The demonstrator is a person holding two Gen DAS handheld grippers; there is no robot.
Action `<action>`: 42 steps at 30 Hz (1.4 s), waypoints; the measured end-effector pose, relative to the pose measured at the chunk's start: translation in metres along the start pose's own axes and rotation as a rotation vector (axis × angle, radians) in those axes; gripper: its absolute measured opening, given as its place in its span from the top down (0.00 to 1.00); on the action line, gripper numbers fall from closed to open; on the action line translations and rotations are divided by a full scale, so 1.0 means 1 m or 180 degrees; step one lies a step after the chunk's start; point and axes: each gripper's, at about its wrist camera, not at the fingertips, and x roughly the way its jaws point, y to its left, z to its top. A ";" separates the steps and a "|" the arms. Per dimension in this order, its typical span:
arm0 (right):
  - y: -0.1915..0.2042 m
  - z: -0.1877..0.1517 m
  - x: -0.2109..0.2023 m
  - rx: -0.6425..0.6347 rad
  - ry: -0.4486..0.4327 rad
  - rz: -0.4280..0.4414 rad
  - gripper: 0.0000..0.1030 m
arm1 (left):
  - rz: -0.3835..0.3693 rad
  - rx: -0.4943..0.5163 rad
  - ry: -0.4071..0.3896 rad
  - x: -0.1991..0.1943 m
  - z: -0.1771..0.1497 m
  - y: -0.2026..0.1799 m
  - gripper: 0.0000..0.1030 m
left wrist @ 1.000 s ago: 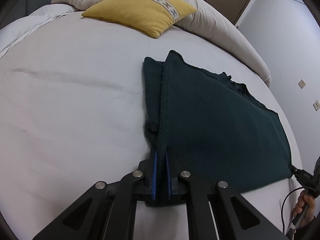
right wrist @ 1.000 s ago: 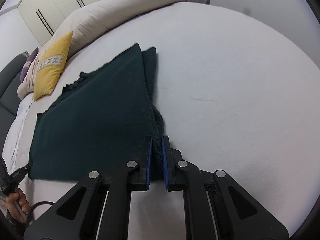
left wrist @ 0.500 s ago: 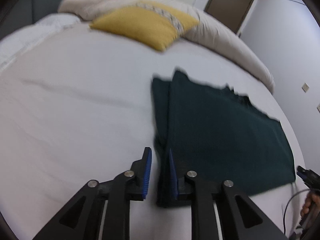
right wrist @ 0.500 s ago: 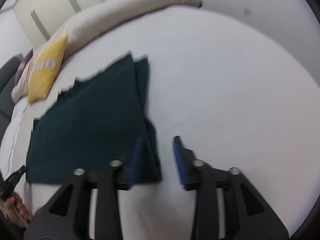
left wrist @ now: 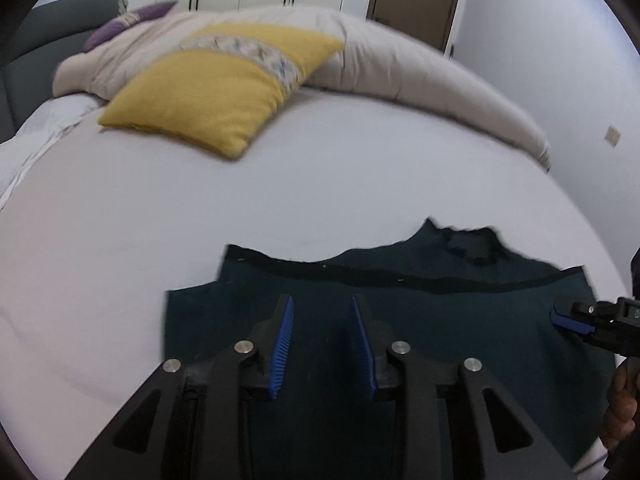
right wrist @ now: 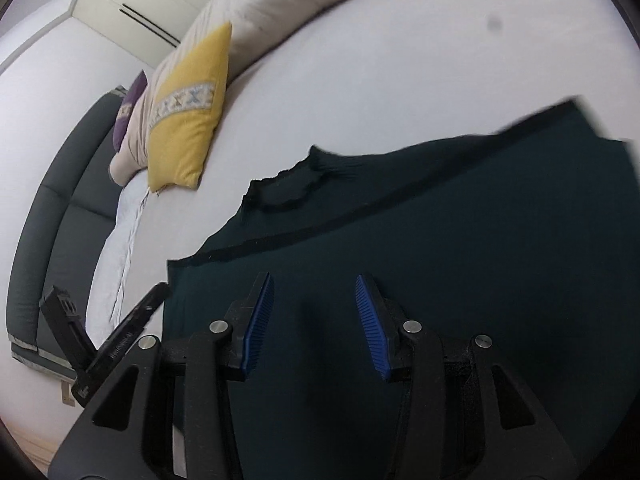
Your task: Fold small clothes
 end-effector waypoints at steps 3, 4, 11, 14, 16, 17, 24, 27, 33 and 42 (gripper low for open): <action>-0.020 0.014 0.013 0.0148 -0.0050 0.0034 0.65 | 0.0128 -0.0046 0.0105 0.027 -0.007 0.015 0.68; -0.033 0.019 0.012 0.0254 -0.0089 0.0107 0.73 | -0.0010 -0.0162 0.0080 0.028 -0.010 0.025 0.67; -0.130 0.035 -0.039 0.0780 -0.0673 0.0169 1.00 | -0.0284 -0.0306 0.0019 0.024 -0.012 0.046 0.69; -0.158 0.036 -0.074 0.0952 -0.0908 -0.0141 1.00 | -0.0366 -0.0379 0.0002 0.025 -0.012 0.052 0.70; -0.158 0.033 -0.099 0.0913 -0.1032 -0.0366 0.92 | -0.0406 -0.0432 0.0025 0.024 -0.012 0.055 0.70; -0.151 0.029 -0.113 0.0870 -0.1106 -0.0458 0.89 | -0.0377 -0.0465 0.0036 0.020 -0.012 0.057 0.70; -0.019 -0.051 -0.085 -0.0068 -0.0461 0.0373 0.58 | -0.0450 -0.0090 -0.0105 -0.058 -0.051 -0.004 0.59; 0.005 -0.092 -0.037 -0.0209 -0.0031 0.0497 0.54 | -0.0381 0.0120 -0.0001 -0.064 -0.077 -0.022 0.50; -0.060 -0.100 -0.055 0.0307 -0.0274 0.0504 0.73 | -0.0391 -0.0191 0.0156 -0.056 -0.090 0.024 0.66; -0.141 -0.110 -0.165 0.0796 -0.0938 -0.0217 0.70 | -0.0473 -0.0530 -0.0009 -0.103 -0.106 0.068 0.53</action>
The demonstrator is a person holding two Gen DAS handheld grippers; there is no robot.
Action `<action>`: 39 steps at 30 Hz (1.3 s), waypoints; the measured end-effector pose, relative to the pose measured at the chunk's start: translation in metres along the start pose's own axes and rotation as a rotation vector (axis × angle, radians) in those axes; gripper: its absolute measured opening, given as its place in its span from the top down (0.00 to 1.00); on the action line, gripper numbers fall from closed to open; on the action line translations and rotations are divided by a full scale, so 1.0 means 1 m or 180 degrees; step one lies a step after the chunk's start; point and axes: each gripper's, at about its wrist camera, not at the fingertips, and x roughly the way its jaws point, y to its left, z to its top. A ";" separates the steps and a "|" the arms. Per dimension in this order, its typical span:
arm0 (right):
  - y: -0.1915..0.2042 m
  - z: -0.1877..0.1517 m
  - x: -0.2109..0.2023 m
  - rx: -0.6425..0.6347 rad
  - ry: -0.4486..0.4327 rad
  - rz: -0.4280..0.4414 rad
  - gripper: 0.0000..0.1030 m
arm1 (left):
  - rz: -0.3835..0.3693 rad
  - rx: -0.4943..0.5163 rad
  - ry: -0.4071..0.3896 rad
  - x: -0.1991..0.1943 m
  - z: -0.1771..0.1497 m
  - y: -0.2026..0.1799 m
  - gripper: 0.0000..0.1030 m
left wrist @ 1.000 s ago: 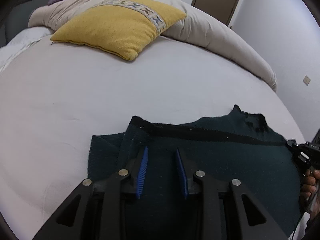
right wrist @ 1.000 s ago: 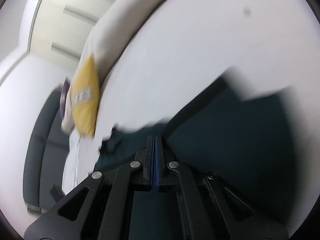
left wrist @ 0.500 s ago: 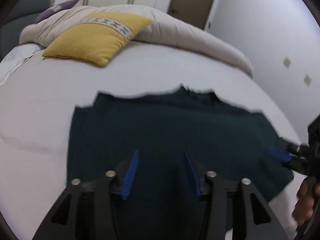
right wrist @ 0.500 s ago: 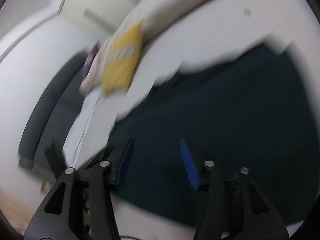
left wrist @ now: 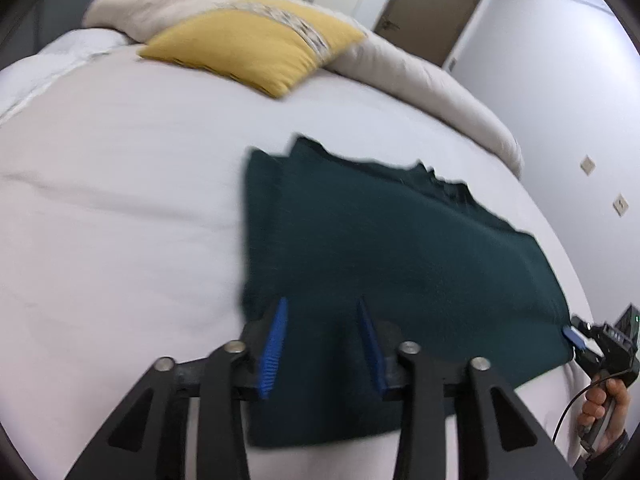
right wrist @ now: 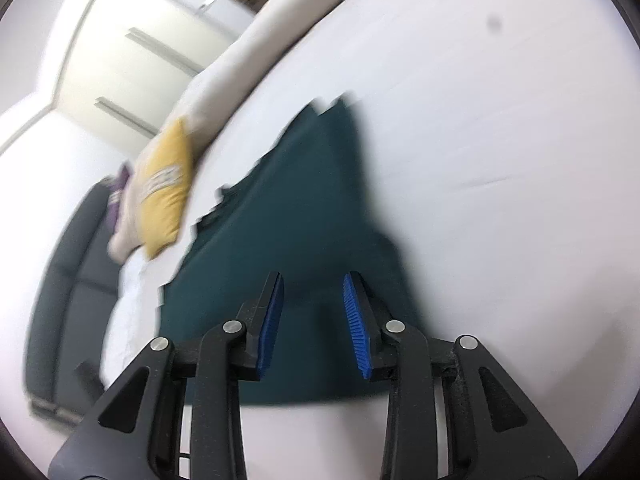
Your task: Fold small clothes
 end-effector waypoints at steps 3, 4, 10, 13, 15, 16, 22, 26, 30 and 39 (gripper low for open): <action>0.011 -0.006 -0.024 -0.0071 -0.0098 -0.0005 0.54 | 0.0085 -0.0156 -0.0158 -0.022 0.002 0.018 0.34; 0.024 -0.007 -0.024 -0.0156 -0.0084 0.0069 0.53 | 0.0072 -0.0254 -0.0161 -0.025 0.003 0.027 0.33; 0.102 -0.023 0.008 -0.0436 0.0261 0.0618 0.51 | -0.0354 -0.0758 0.0244 0.007 0.013 0.057 0.33; 0.129 -0.035 0.032 -0.0543 0.0453 0.0764 0.51 | -0.0419 -0.0919 0.0419 0.029 0.015 0.062 0.33; 0.143 -0.041 0.049 -0.0556 0.0577 0.0879 0.51 | -0.0457 -0.0941 0.0447 0.035 0.021 0.060 0.33; 0.148 -0.043 0.057 -0.0546 0.0635 0.0925 0.51 | -0.0505 -0.0946 0.0493 0.040 0.025 0.058 0.33; 0.181 -0.056 0.108 -0.0532 0.0934 0.1104 0.51 | -0.0582 -0.0984 0.0703 0.057 0.033 0.056 0.61; 0.212 -0.066 0.152 -0.0587 0.1139 0.1149 0.51 | -0.0797 -0.1241 0.0730 0.057 0.030 0.075 0.76; 0.236 -0.076 0.191 -0.0638 0.1297 0.1094 0.51 | -0.0934 -0.1370 0.0673 0.055 0.027 0.082 0.81; 0.232 -0.097 0.244 -0.0726 0.1445 0.0811 0.55 | -0.0825 -0.1141 0.0586 0.050 0.034 0.066 0.85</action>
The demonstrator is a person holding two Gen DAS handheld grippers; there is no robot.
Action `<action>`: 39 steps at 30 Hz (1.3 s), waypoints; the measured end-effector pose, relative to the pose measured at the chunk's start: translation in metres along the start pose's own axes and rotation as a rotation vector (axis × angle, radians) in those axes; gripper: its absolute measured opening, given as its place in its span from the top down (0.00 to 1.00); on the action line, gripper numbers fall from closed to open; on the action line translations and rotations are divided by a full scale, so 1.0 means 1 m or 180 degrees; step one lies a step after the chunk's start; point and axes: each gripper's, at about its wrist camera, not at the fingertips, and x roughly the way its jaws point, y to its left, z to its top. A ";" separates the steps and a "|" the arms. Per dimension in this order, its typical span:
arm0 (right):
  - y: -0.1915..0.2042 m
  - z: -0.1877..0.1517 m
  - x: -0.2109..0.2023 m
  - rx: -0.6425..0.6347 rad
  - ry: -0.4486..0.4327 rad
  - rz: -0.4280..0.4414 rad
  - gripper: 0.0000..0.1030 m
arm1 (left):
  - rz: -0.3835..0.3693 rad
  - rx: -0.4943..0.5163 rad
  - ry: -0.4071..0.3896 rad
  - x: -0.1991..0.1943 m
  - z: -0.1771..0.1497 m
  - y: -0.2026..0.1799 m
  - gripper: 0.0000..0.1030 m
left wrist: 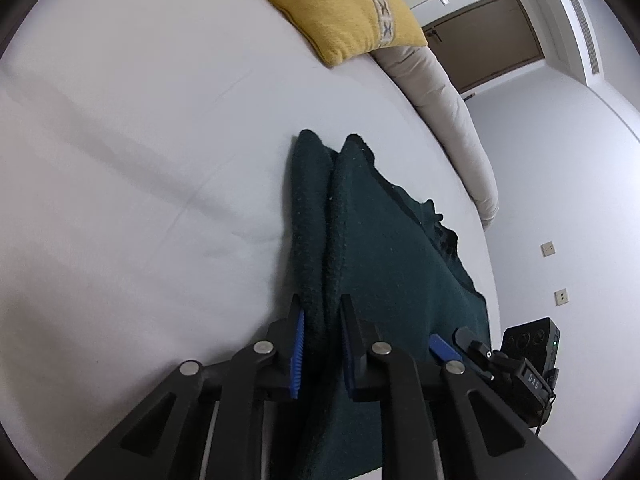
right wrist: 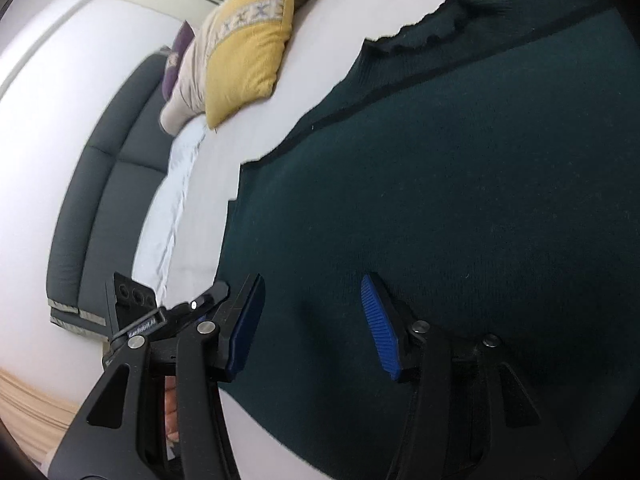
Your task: Fold small clothes
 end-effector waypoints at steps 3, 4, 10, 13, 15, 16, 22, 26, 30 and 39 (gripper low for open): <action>0.001 -0.003 -0.001 -0.0092 0.0015 -0.0030 0.55 | 0.0069 0.0094 -0.0039 -0.003 0.001 -0.014 0.86; -0.001 -0.001 -0.003 -0.0047 0.0026 0.0010 0.55 | 0.0075 0.0124 -0.0056 -0.005 0.001 -0.020 0.86; -0.025 0.009 -0.048 0.0324 -0.0131 0.0311 0.51 | 0.0044 0.0550 -0.0129 -0.016 -0.005 -0.097 0.86; -0.054 0.017 -0.079 0.0549 -0.0212 0.0448 0.46 | -0.0038 0.0823 -0.0077 -0.003 -0.021 -0.150 0.86; -0.073 0.021 -0.098 0.0677 -0.0252 0.0515 0.46 | -0.0114 0.0954 -0.0008 0.016 -0.035 -0.184 0.86; -0.085 0.024 -0.108 0.0750 -0.0280 0.0550 0.44 | -0.0138 0.1007 0.0024 0.027 -0.042 -0.196 0.86; -0.128 0.036 -0.131 0.1026 -0.0312 0.0778 0.45 | -0.0172 0.1017 0.0399 0.127 -0.089 -0.226 0.85; -0.123 0.040 -0.129 0.0891 -0.0241 0.0652 0.44 | -0.0310 0.1068 0.0492 0.129 -0.114 -0.230 0.75; -0.113 0.041 -0.123 0.0876 -0.0202 0.0472 0.44 | -0.0630 0.1128 0.0380 0.082 -0.120 -0.232 0.62; -0.062 0.046 -0.089 0.0574 0.0218 -0.0228 0.44 | -0.0473 0.0908 -0.0072 0.011 -0.100 -0.159 0.62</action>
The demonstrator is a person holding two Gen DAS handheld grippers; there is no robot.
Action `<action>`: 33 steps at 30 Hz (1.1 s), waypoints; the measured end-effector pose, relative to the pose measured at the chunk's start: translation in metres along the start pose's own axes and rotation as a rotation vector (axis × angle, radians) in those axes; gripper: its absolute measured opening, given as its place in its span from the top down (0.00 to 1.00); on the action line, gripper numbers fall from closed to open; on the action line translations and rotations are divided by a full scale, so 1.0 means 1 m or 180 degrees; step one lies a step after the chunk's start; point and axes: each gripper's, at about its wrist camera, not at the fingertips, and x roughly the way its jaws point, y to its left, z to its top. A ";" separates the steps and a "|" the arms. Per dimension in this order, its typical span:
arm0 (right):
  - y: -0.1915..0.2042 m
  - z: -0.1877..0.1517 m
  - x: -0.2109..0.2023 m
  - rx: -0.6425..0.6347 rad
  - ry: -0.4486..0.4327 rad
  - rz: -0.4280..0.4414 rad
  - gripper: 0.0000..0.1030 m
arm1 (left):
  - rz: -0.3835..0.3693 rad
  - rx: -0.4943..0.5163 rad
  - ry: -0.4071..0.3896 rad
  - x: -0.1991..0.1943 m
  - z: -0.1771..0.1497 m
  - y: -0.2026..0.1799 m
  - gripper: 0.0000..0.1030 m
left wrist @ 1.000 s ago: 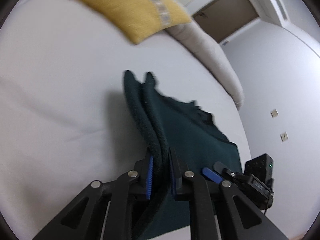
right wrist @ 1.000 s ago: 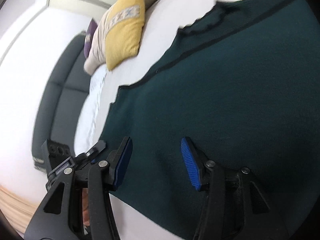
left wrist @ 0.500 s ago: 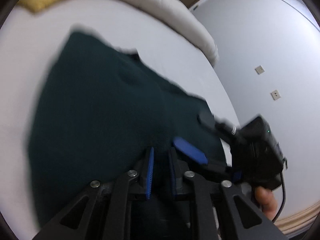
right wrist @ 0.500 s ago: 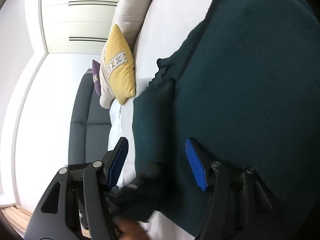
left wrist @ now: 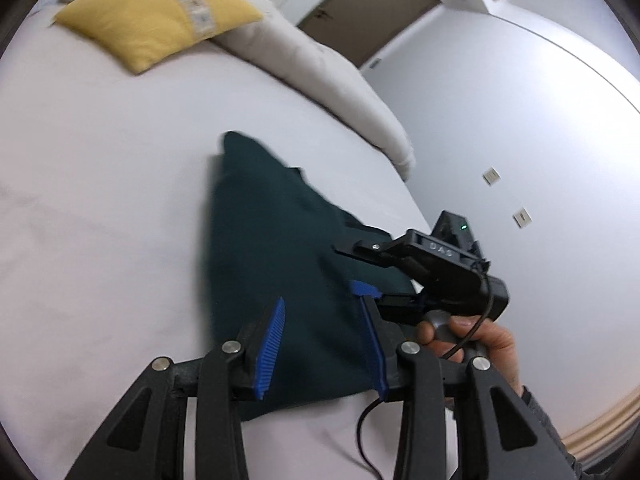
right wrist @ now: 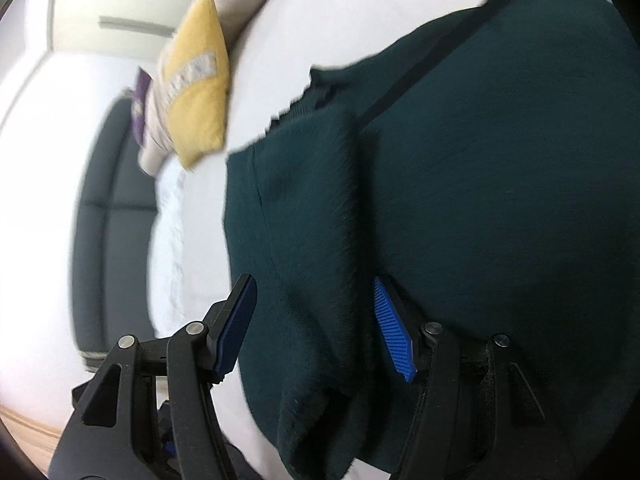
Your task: Fold small clothes
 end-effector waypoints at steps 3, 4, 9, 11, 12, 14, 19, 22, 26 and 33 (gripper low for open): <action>0.013 -0.002 0.008 -0.0155 0.0019 -0.0246 0.61 | 0.0015 -0.0042 0.0013 -0.006 -0.006 0.012 0.62; 0.013 -0.002 0.010 -0.0166 0.0019 -0.0305 0.70 | 0.0022 -0.0049 0.0016 -0.005 -0.006 0.012 0.62; 0.008 -0.006 -0.011 -0.0229 -0.0154 -0.0328 0.89 | 0.0048 -0.0010 0.0025 -0.011 -0.009 0.015 0.61; 0.009 -0.007 -0.021 -0.0305 -0.0222 -0.0339 0.90 | 0.0070 0.0003 0.0030 -0.010 -0.007 0.014 0.61; 0.010 -0.007 -0.025 -0.0329 -0.0251 -0.0336 0.90 | 0.0087 0.0019 0.0031 -0.010 -0.007 0.014 0.61; 0.011 -0.007 -0.040 -0.0399 -0.0342 -0.0363 0.90 | 0.0124 0.0082 0.0025 -0.009 -0.005 0.009 0.56; 0.009 -0.006 -0.077 -0.0559 -0.0450 -0.0455 0.90 | 0.0193 0.0268 0.0025 0.002 0.004 -0.011 0.50; -0.007 -0.004 -0.103 -0.0531 -0.0524 -0.0491 0.90 | 0.0236 0.0392 0.0043 0.013 0.009 -0.025 0.50; -0.037 0.000 -0.138 -0.0409 -0.0653 -0.0556 0.90 | 0.0289 0.0576 0.0094 0.031 0.012 -0.044 0.50; -0.076 0.003 -0.176 -0.0309 -0.0755 -0.0620 0.90 | 0.0366 0.0846 0.0168 0.073 0.020 -0.077 0.50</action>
